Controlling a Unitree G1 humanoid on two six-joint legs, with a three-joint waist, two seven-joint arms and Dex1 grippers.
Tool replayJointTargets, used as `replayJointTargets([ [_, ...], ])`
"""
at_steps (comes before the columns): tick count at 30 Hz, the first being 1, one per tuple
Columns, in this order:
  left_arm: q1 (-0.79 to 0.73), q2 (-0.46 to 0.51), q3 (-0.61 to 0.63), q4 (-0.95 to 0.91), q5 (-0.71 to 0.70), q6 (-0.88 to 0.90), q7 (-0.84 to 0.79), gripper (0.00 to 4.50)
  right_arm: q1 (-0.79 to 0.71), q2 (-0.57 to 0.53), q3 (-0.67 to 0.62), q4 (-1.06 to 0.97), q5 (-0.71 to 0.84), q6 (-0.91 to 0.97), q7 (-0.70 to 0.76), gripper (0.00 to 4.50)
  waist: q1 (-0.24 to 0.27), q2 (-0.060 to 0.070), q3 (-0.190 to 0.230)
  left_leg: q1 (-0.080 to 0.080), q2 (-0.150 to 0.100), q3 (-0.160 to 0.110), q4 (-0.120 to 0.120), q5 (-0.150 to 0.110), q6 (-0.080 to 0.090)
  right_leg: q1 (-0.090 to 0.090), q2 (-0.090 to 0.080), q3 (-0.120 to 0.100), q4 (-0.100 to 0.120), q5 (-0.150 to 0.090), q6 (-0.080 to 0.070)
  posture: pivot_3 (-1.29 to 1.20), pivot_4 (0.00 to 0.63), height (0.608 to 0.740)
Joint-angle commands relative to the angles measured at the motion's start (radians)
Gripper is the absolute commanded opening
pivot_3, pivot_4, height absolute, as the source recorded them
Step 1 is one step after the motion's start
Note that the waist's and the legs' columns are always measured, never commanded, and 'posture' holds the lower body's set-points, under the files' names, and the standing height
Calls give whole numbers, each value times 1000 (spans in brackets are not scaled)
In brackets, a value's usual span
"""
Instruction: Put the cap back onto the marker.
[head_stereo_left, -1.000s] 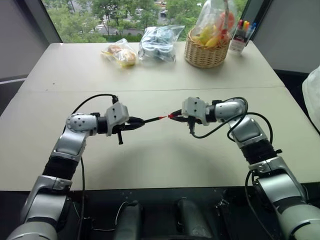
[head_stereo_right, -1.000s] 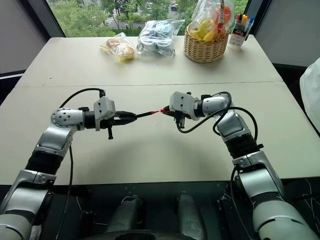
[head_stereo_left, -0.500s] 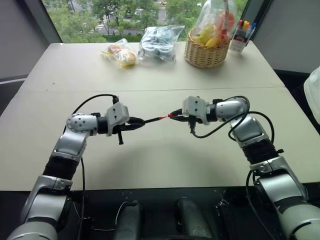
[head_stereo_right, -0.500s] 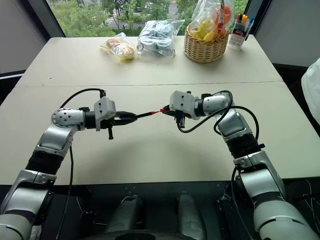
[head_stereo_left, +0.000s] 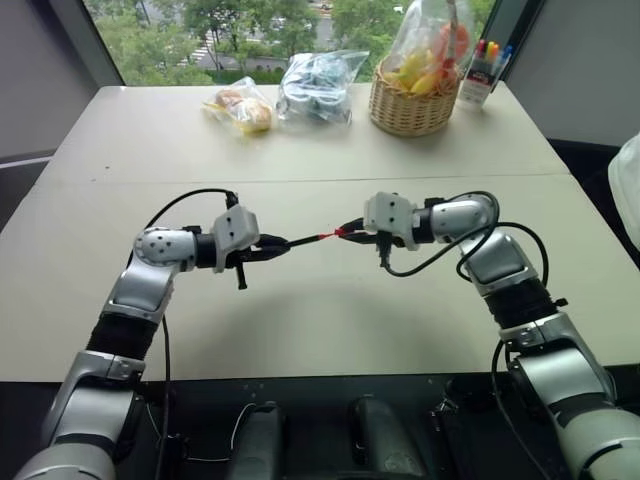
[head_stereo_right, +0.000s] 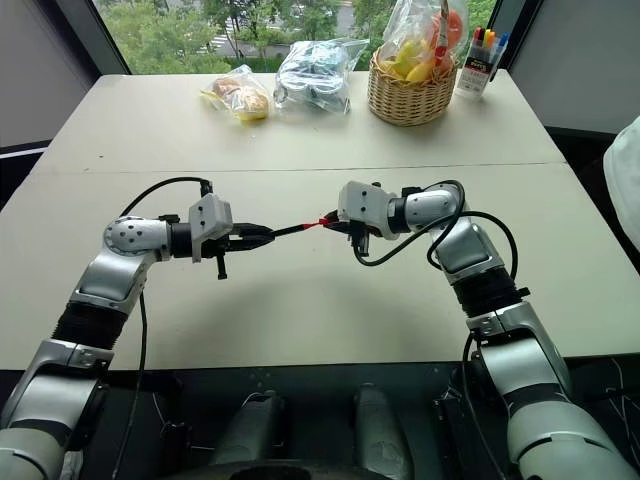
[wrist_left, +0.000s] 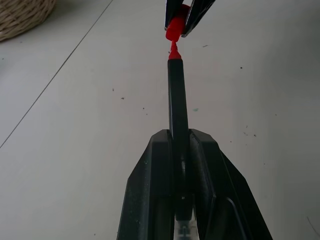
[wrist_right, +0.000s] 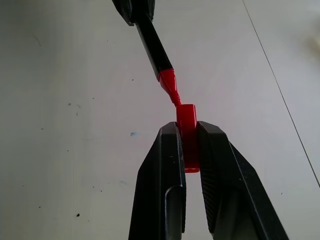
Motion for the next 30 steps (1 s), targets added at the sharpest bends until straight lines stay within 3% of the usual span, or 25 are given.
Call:
replayJointTargets([
  [1,-11,1,5,-35,-4,-10,-2,0,-9,5,4,-33,1,-17,-3,61,0,0,0,0,0,0,0,0,0,0,0,0,0,0,0,0,150,740],
  [19,20,1,-7,-92,-12,20,-13,0,-21,22,22,-39,4,-19,1,61,0,0,0,0,0,0,0,0,0,0,0,0,0,0,0,0,150,740],
  [30,20,21,-7,-59,0,-14,-54,0,-4,6,37,-105,37,4,86,61,0,0,0,0,0,0,0,0,0,0,0,0,0,0,0,0,150,740],
])
